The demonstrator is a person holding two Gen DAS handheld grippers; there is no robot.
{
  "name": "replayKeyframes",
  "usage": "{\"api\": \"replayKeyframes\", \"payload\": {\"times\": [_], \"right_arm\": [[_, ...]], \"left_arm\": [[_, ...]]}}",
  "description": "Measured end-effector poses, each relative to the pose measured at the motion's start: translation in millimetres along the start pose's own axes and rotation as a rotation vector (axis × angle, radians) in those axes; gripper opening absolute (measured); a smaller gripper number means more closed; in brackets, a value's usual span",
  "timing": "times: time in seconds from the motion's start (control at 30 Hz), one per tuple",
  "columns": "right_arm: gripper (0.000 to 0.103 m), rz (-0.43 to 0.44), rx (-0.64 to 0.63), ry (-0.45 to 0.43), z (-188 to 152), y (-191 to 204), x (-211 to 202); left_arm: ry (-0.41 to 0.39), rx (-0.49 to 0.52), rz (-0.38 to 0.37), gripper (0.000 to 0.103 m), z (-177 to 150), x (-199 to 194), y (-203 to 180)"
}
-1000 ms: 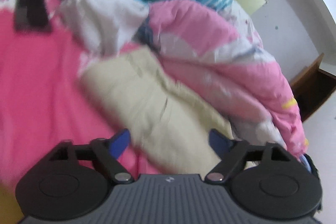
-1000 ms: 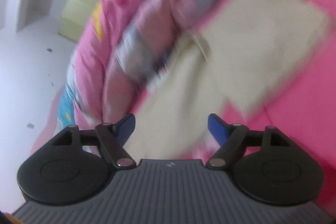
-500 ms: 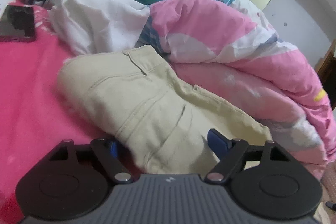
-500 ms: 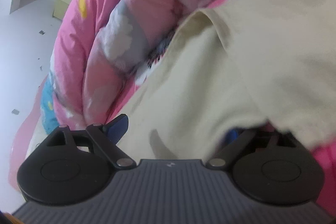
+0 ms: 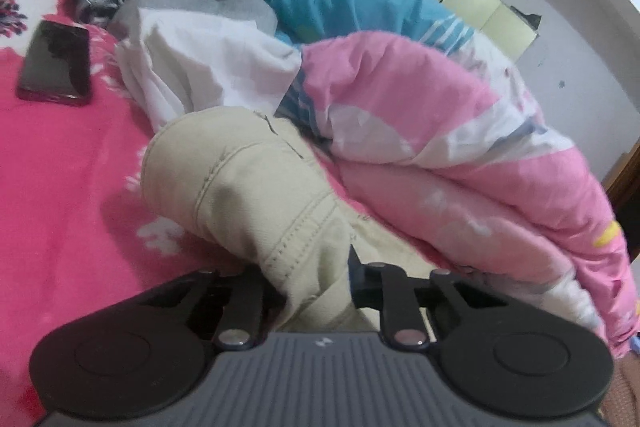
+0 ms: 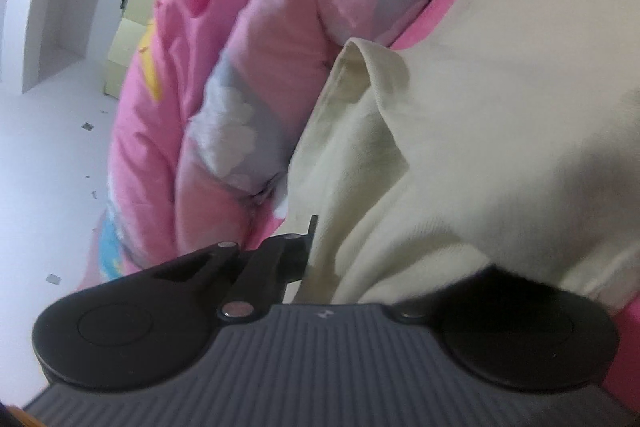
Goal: Fold clothes
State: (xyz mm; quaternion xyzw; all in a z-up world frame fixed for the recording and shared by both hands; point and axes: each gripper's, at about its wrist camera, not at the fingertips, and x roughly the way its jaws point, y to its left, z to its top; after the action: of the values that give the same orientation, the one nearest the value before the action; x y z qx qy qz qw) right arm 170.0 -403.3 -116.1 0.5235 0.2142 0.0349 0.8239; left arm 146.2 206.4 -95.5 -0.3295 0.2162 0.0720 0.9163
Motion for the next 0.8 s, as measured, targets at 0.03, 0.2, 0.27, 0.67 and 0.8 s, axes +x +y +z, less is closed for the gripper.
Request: {"api": "replayKeyframes", "payload": {"times": [0.03, 0.2, 0.27, 0.67, 0.8], "right_arm": [[0.003, 0.004, 0.003, 0.005, -4.7, 1.1, -9.8], [0.003, 0.015, 0.008, 0.037, -31.8, 4.2, -58.4], [0.003, 0.002, -0.016, 0.066, -47.7, 1.0, -73.6], [0.042, -0.331, -0.339, 0.257, -75.6, 16.7, -125.2], [0.042, -0.474, -0.601, 0.178, -97.1, 58.6, -162.4]], "left_arm": [[0.001, -0.009, -0.006, 0.019, 0.5, -10.0, 2.4], [0.024, -0.047, -0.009, 0.019, -5.6, -64.5, 28.2], [0.042, -0.065, 0.004, 0.020, -14.7, -83.1, 48.3], [0.026, -0.131, -0.043, 0.067, -17.6, -115.4, 128.8], [-0.075, -0.054, 0.004, 0.079, -0.3, -130.3, 140.0]]}}
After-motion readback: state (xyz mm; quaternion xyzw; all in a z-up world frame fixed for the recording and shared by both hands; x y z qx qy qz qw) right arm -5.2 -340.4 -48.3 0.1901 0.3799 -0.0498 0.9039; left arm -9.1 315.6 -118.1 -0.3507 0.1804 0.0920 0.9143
